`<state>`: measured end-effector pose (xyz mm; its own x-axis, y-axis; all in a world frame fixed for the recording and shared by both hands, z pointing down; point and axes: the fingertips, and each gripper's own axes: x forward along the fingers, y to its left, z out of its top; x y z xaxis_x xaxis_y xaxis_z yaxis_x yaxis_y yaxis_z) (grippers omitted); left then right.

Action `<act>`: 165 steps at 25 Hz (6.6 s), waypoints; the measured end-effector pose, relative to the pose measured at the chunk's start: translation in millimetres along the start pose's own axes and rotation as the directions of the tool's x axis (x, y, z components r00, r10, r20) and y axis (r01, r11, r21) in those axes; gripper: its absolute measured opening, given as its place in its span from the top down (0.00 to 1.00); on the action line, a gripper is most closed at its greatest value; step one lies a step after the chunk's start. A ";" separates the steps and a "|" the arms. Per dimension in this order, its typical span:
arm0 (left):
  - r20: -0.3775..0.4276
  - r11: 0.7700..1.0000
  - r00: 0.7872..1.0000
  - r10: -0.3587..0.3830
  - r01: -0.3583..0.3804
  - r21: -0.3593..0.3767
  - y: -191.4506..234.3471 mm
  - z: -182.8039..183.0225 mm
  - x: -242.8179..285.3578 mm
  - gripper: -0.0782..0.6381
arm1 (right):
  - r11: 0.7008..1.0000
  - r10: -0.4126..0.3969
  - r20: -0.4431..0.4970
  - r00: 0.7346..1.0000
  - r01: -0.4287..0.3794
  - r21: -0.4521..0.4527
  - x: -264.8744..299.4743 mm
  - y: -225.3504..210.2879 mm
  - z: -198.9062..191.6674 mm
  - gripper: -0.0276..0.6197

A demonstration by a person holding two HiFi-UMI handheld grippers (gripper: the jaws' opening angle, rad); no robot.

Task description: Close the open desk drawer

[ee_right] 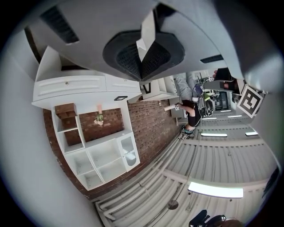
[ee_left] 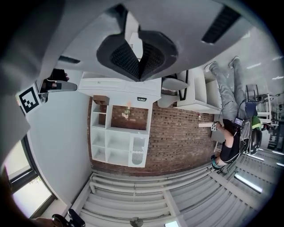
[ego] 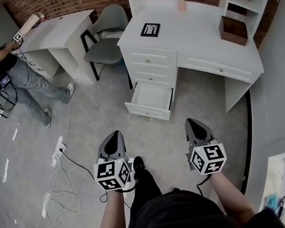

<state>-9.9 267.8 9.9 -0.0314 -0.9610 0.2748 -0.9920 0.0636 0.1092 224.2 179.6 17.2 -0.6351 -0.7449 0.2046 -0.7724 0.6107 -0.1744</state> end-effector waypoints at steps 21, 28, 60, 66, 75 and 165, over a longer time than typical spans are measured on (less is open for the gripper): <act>-0.155 0.976 0.963 -0.219 0.218 -0.027 177.1 12.1 206.9 0.88 | 0.937 -0.326 -0.144 0.934 0.339 0.078 198.0 14.9 -20.0 0.95; -0.247 0.966 0.936 -0.251 0.257 -0.010 173.9 -19.2 253.5 0.88 | 0.908 -0.366 -0.227 0.902 0.400 0.124 212.6 -12.5 -59.3 0.95; -0.451 0.930 0.826 -0.338 0.365 -0.027 184.6 -391.2 462.0 0.88 | 0.868 -0.340 -0.404 0.849 0.449 0.213 365.4 -133.7 -440.8 0.95; -0.440 0.932 0.835 -0.329 0.362 -0.010 187.8 -458.1 494.9 0.88 | 0.872 -0.337 -0.414 0.846 0.446 0.202 385.7 -154.9 -508.5 0.95; -0.429 0.940 0.846 -0.317 0.341 -0.023 196.8 -509.0 527.3 0.88 | 0.872 -0.352 -0.388 0.852 0.449 0.193 409.2 -177.5 -555.2 0.95; -0.173 0.947 0.936 -0.308 0.319 0.040 180.3 -474.2 753.8 0.88 | 0.846 -0.532 -0.066 0.844 0.533 -0.005 569.7 -320.3 -515.0 0.95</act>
<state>-154.3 -317.5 689.7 0.2971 -0.8721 0.3887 -0.9543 -0.2571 0.1526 107.2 -302.0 685.6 -0.1255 -0.9360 0.3288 -0.9921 0.1211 -0.0338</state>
